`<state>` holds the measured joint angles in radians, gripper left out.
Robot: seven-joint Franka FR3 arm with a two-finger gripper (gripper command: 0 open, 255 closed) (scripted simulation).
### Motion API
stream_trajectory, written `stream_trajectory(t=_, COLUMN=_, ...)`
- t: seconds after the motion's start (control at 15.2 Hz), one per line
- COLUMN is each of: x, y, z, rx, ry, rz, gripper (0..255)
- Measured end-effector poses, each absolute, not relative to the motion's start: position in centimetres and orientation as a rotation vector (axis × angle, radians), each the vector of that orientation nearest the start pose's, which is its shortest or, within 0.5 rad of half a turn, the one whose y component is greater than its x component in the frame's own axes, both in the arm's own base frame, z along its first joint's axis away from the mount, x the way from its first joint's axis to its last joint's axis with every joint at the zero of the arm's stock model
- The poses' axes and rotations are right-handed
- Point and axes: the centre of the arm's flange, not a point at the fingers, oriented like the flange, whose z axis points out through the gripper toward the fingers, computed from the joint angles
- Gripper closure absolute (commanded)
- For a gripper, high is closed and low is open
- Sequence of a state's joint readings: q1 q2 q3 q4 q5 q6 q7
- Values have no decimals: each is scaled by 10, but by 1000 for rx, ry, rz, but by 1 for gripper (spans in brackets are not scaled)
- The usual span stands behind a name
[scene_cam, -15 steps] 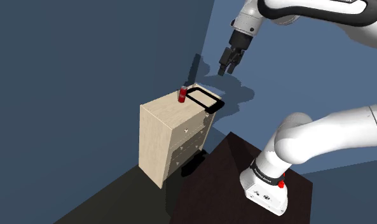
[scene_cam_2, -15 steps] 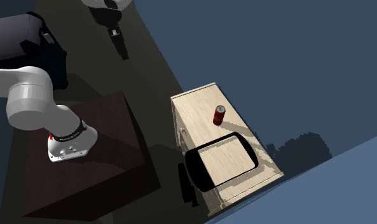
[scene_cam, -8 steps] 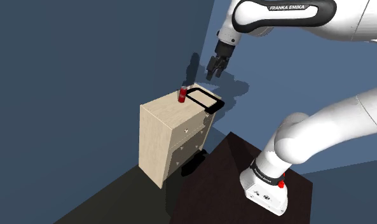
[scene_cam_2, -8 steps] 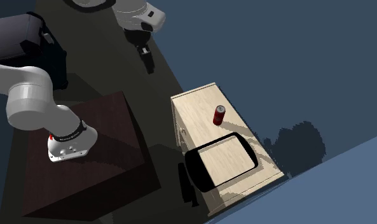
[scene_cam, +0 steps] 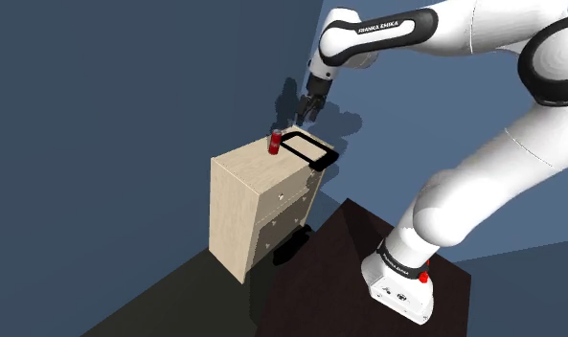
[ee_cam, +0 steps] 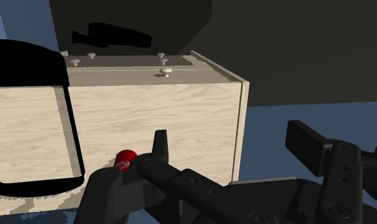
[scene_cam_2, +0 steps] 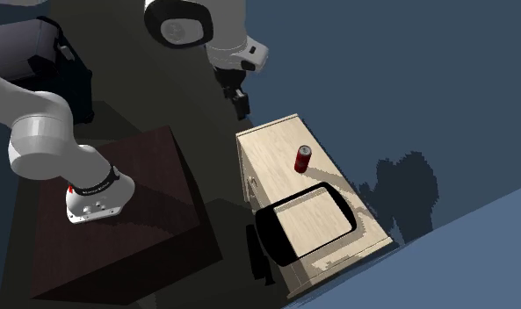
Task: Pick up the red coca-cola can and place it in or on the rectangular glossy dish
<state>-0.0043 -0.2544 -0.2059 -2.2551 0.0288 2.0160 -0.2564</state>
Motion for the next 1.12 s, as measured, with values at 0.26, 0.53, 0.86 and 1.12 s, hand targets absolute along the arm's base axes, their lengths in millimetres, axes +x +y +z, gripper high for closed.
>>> stream_trajectory(t=0.26, x=503, y=-128, z=439, rx=-3082, ry=-81, rz=-34, gripper=0)
stream_trajectory(t=0.53, x=538, y=-146, z=407, rx=-3097, ry=-101, rz=-25, gripper=0)
stream_trajectory(t=0.86, x=585, y=-171, z=369, rx=-3115, ry=-127, rz=-15, gripper=0)
stream_trajectory(t=1.12, x=625, y=-195, z=341, rx=-3129, ry=-147, rz=-6, gripper=0)
